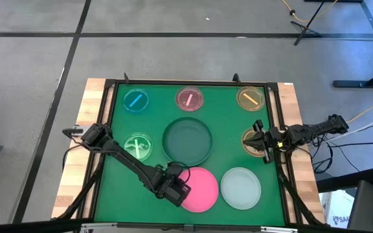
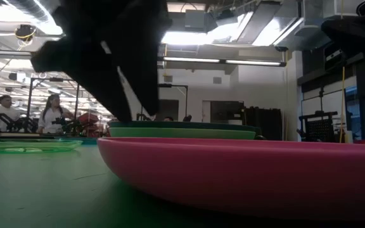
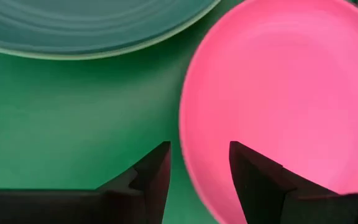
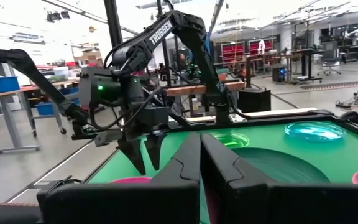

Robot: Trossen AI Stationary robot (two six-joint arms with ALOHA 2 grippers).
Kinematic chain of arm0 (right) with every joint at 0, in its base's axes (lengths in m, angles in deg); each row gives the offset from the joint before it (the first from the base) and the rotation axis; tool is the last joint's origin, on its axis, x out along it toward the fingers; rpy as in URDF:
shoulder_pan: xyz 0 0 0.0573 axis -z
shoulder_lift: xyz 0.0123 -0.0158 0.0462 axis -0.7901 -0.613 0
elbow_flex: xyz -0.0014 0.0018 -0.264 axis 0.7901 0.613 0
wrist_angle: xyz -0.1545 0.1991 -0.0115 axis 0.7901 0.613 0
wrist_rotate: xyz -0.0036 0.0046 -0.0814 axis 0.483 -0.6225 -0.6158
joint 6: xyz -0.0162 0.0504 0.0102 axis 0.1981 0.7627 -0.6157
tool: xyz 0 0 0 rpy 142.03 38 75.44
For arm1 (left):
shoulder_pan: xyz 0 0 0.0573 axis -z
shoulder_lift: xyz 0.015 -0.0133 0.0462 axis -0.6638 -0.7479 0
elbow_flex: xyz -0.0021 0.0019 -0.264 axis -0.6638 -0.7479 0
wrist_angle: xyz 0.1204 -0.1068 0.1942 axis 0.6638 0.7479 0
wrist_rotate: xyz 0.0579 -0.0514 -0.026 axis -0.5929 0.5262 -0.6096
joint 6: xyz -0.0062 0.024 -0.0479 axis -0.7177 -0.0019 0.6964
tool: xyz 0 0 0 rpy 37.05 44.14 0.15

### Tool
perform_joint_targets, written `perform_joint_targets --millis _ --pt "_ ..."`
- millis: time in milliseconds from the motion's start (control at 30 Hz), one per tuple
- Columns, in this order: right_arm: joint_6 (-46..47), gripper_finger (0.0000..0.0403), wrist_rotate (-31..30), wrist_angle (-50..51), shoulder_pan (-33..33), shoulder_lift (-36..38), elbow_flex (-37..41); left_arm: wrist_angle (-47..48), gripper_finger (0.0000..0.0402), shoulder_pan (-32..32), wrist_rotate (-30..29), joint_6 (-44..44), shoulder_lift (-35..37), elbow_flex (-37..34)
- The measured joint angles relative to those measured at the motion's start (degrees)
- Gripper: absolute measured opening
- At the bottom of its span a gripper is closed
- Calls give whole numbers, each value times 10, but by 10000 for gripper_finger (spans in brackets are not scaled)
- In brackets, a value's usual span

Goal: Stack plastic plates
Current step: Stack the pink plate on top of the dark green plate

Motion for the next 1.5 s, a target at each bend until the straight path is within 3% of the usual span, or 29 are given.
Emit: perform_joint_targets --millis 500,1033,1500 --pt "3 0 0 8 0 0 0 -70 147 -7 16 -7 0 -76" --pt "3 0 0 12 0 0 0 -93 10 -7 -19 -69 -2 -79" --pt "-10 0 -11 7 0 0 0 -56 4 -7 -70 -105 27 -60"
